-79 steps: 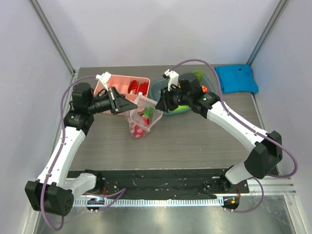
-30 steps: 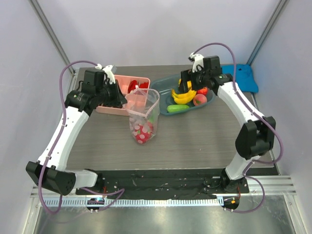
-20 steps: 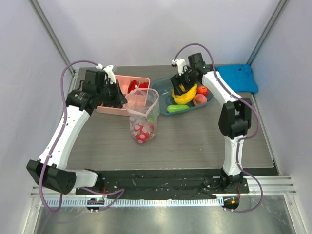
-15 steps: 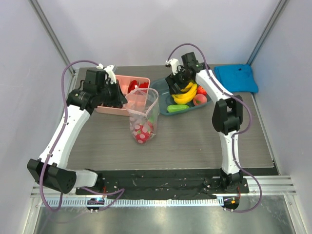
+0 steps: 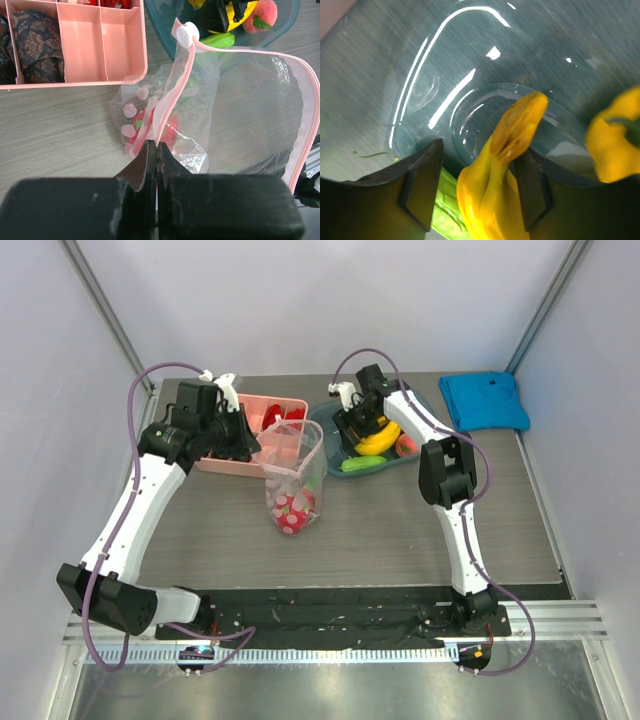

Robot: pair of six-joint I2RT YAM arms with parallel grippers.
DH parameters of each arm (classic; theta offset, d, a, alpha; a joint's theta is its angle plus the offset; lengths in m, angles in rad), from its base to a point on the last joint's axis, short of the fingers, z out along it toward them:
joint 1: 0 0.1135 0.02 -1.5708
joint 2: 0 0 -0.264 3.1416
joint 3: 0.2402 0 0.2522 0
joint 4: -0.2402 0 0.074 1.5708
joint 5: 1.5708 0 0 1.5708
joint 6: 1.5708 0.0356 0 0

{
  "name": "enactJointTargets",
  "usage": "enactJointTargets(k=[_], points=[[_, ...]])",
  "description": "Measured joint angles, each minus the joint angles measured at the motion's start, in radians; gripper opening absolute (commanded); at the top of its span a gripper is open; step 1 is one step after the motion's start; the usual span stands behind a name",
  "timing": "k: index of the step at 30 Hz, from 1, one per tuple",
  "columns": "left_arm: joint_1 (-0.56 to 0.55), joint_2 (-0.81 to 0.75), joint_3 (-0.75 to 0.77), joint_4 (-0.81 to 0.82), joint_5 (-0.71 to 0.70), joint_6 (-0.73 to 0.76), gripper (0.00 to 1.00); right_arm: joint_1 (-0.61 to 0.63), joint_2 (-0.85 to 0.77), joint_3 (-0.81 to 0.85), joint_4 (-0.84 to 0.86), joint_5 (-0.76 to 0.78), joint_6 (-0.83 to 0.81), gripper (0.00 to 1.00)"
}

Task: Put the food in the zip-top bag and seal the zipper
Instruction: Pick up the fake fruit from the bin.

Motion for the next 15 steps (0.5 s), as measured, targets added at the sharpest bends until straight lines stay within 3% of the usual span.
enactJointTargets(k=[4,10,15], points=[[0.0,0.0,0.0,0.0,-0.003,0.004,0.0,-0.002,0.012,0.008,0.0,0.002,0.032,0.3],[0.0,0.0,0.0,0.0,-0.003,0.017,0.0,-0.006,0.015,0.047,-0.006,0.011,0.105,0.01],[0.0,0.0,0.0,0.0,-0.003,0.018,0.0,-0.015,-0.017,0.046,0.006,-0.047,0.214,0.01]])
